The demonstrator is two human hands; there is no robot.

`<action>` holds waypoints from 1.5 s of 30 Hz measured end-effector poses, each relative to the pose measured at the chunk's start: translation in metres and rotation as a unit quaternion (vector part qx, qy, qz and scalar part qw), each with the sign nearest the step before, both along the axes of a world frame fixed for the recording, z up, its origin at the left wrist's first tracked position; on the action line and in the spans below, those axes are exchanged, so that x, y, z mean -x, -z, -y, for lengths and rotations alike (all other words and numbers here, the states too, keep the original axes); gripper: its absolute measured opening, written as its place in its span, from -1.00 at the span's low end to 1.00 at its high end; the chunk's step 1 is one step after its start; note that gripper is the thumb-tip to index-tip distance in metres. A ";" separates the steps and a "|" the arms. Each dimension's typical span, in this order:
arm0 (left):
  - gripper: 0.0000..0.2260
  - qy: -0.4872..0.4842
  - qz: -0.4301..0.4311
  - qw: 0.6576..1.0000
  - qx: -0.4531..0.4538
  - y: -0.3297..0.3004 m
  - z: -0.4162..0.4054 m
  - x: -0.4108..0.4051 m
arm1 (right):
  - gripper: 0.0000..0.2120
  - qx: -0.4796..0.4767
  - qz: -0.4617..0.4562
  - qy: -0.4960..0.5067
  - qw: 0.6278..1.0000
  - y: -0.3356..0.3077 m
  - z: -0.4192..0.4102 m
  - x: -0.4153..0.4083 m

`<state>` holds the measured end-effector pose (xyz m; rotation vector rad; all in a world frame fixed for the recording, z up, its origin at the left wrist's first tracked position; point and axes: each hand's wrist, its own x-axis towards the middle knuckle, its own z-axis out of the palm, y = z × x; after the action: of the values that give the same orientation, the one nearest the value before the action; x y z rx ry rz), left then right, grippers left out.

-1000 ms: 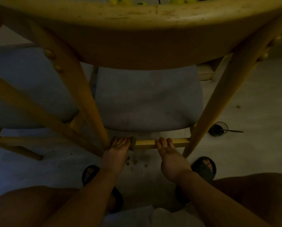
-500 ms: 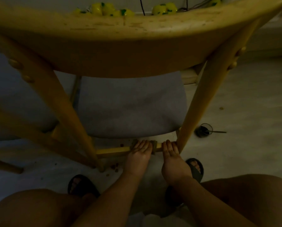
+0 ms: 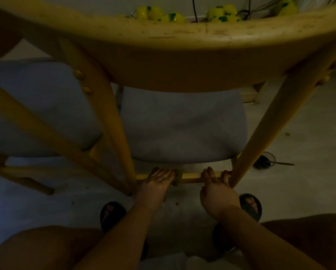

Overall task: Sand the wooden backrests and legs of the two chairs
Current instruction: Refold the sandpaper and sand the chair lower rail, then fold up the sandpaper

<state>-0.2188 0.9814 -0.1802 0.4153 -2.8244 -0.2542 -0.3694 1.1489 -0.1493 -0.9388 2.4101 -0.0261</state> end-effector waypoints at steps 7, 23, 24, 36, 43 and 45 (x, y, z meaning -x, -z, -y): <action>-0.86 -0.142 -0.118 0.976 -0.112 -0.032 -0.008 -0.007 | -0.55 0.177 -0.003 0.155 0.972 -0.006 0.024 -0.027; -0.58 -0.495 -0.186 0.328 -0.783 -0.020 -0.021 0.008 | -0.80 0.220 0.229 0.295 0.901 -0.009 0.084 -0.023; -0.58 -0.491 -0.189 0.325 -0.786 -0.020 -0.022 0.008 | -0.83 0.224 0.228 0.298 0.899 -0.009 0.083 -0.024; -0.86 -0.385 -0.217 0.458 -0.771 -0.103 -0.035 -0.025 | -0.88 0.266 0.373 0.386 0.800 -0.110 0.034 -0.062; -0.69 -0.230 -0.256 0.604 -0.719 -0.201 -0.051 -0.069 | -0.75 0.258 0.540 0.359 0.717 -0.216 0.005 -0.105; -0.63 -0.197 -0.281 0.631 -0.696 -0.239 -0.047 -0.081 | -0.76 0.297 0.570 0.306 0.702 -0.248 0.004 -0.116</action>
<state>-0.1380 1.0288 0.0589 0.9486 -1.3083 -2.0082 -0.2530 1.1448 0.0989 -0.1078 1.3389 -1.2912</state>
